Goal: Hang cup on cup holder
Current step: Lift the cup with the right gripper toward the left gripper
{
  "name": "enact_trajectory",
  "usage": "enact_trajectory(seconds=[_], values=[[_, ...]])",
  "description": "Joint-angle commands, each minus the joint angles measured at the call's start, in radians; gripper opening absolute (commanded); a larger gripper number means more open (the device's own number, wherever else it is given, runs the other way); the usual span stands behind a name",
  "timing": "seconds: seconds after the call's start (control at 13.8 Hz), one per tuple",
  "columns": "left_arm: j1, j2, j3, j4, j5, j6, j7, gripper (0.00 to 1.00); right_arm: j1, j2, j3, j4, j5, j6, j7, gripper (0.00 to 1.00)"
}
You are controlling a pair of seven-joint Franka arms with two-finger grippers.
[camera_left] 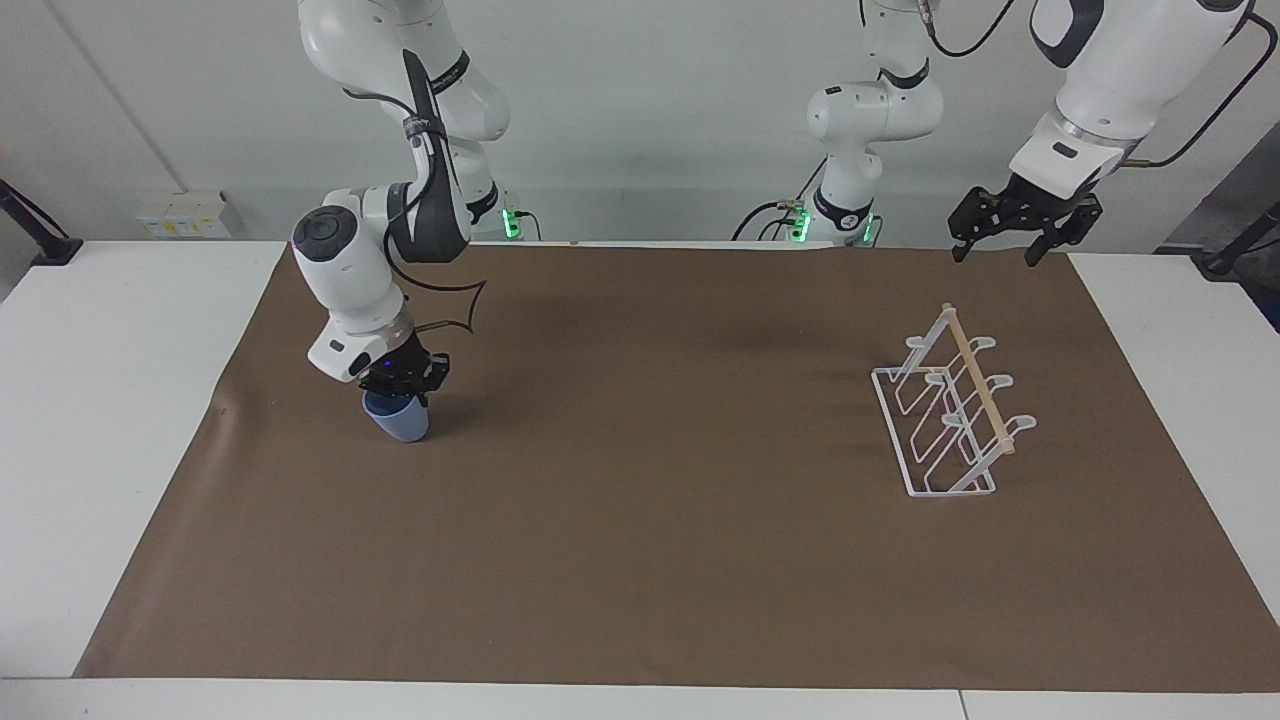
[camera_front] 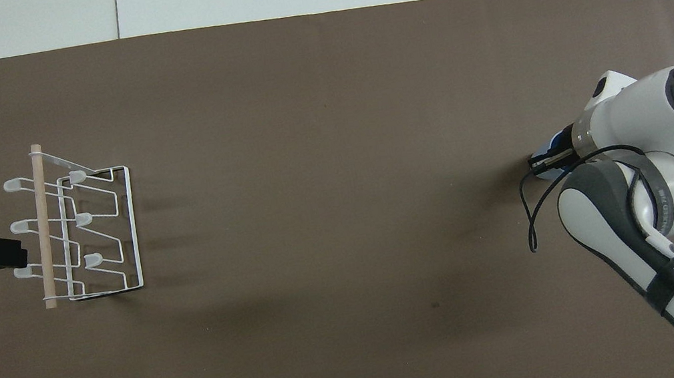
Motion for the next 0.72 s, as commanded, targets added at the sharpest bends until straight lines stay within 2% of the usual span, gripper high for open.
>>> enact_trajectory(seconds=[0.0, 0.43, 0.65], values=[[0.003, -0.036, 0.000, -0.045, 0.011, 0.030, -0.001, 1.00, -0.001, -0.016, 0.007, -0.027, -0.017, 0.019, 0.005, 0.00], [-0.013, -0.038, -0.002, -0.045, 0.012, 0.025, -0.006, 1.00, 0.017, -0.007, 0.007, 0.010, -0.015, -0.010, 0.011, 0.00], [-0.013, -0.035, -0.005, -0.040, 0.009, 0.043, -0.038, 1.00, 0.092, -0.003, 0.007, 0.076, 0.000, -0.046, 0.022, 0.00]])
